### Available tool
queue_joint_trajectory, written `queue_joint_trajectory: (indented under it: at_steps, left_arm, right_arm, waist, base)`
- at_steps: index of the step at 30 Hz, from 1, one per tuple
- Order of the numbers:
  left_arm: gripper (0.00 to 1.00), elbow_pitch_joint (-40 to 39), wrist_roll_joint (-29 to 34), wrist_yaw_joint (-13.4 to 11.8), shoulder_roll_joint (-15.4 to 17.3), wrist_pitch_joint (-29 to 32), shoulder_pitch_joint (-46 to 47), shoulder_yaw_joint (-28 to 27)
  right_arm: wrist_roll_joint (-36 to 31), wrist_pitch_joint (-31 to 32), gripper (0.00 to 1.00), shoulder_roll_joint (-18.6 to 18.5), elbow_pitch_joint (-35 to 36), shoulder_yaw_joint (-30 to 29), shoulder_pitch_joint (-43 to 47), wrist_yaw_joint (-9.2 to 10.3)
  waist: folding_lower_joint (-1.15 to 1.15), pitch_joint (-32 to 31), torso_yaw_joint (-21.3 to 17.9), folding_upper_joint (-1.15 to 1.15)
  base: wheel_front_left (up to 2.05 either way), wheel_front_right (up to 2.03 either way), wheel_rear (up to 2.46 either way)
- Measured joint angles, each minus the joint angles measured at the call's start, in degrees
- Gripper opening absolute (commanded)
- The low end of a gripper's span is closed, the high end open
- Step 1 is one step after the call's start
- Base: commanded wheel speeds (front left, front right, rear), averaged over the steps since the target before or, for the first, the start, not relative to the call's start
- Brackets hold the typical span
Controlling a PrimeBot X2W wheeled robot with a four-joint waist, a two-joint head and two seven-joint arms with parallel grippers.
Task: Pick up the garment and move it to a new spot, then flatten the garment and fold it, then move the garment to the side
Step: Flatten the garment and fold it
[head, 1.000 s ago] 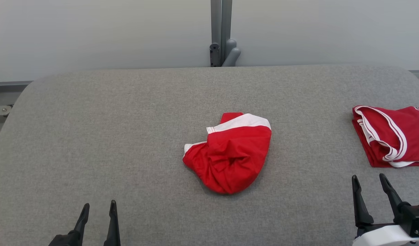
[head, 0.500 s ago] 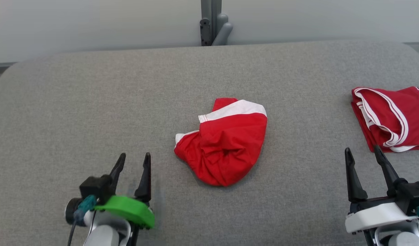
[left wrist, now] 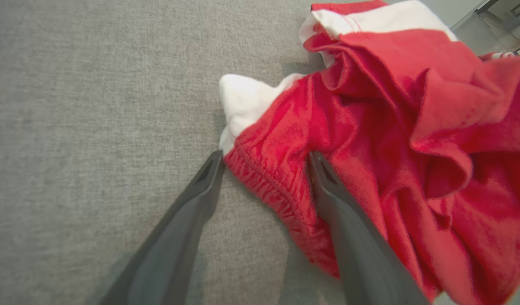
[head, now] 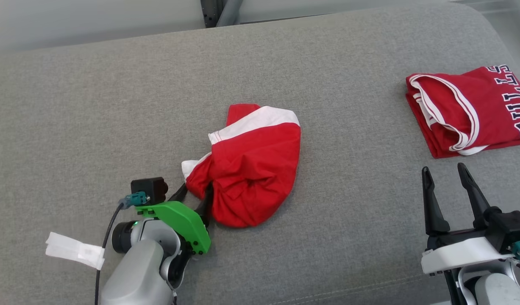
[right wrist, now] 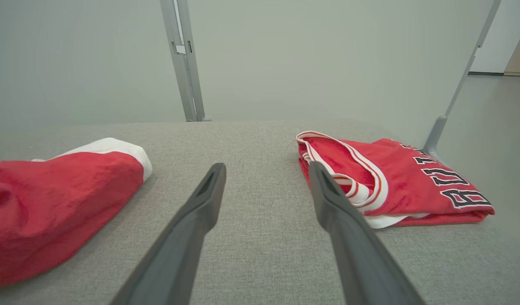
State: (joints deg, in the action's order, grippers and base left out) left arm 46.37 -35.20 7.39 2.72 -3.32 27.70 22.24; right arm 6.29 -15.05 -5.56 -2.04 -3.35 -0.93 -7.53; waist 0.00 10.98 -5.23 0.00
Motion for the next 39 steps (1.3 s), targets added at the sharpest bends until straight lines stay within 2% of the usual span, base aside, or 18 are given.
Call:
queue_joint_trajectory:
  at_steps: [1,2,8,13,19,24,28,33,35,38,39]
  left_arm:
    - [0.47,1.02,-0.03,0.00,0.08,0.08,0.31,0.15]
    - [0.00,1.96,-0.15,0.00,0.20,0.23,0.80,0.27]
    - [0.00,1.90,-1.18,0.00,1.71,-2.27,3.95,1.51]
    - [0.00,-2.00,1.96,-0.19,2.85,-4.99,11.21,2.97]
    - [0.00,-6.19,6.60,-1.34,1.92,-6.95,17.78,6.88]
    - [0.00,-12.79,8.94,-2.46,0.96,-9.29,18.24,10.13]
    - [0.00,-16.75,11.92,-3.86,1.75,-10.70,11.84,13.11]
    - [0.00,-16.05,13.97,-4.99,4.42,-11.37,-0.89,16.47]
    - [0.00,-14.73,14.07,-5.75,4.75,-11.46,-6.81,16.88]
    - [0.00,-15.77,15.08,-6.78,4.79,-11.49,-10.42,15.80]
    - [0.04,-15.77,15.08,-6.78,4.79,-11.49,-10.42,15.80]
  right_arm:
    - [0.01,0.00,1.00,0.10,-0.09,-0.10,-0.01,0.00]
    - [0.02,-0.01,1.00,0.29,-0.16,-0.12,-0.03,0.00]
    - [0.07,-0.01,1.00,0.90,-0.30,-0.21,-0.25,0.00]
    - [0.05,-0.01,1.00,1.20,-0.44,0.14,-0.01,0.00]
    - [0.18,0.00,1.00,1.35,-0.69,0.32,-0.11,0.00]
    - [0.35,-0.01,1.00,1.55,-0.68,-0.16,0.26,0.00]
    - [0.52,-0.01,1.00,1.86,-0.64,-0.60,1.28,0.00]
    - [0.62,0.00,1.00,2.24,-1.05,-0.99,2.16,0.00]
    - [0.60,0.00,1.00,2.29,-1.20,-1.34,2.36,0.00]
    - [0.49,0.00,1.00,2.23,-1.27,-1.22,2.50,0.00]
    - [0.49,0.00,1.00,2.23,-1.27,-1.22,2.50,0.00]
  waist:
    - [0.00,0.19,-0.49,0.00]
    - [0.00,0.33,-0.98,0.00]
    - [0.00,0.11,-3.00,0.00]
    - [0.00,-1.19,-3.66,0.00]
    - [0.00,-2.03,-5.27,0.00]
    - [0.00,-2.61,-6.84,0.00]
    - [0.00,-2.83,-7.66,0.00]
    - [0.00,-2.74,-7.13,0.00]
    - [0.00,-2.70,-6.35,0.00]
    - [0.00,-2.65,-5.09,0.00]
    - [0.00,-2.65,-5.09,0.00]
  base:
    - [0.00,0.00,0.00]
    - [0.00,0.00,0.00]
    - [0.00,0.00,0.00]
    - [0.00,0.00,0.00]
    - [0.00,0.00,0.00]
    - [0.00,0.00,0.00]
    - [0.00,0.00,0.00]
    - [0.00,0.00,0.00]
    - [0.00,0.00,0.00]
    - [0.00,0.00,0.00]
    - [0.00,0.00,0.00]
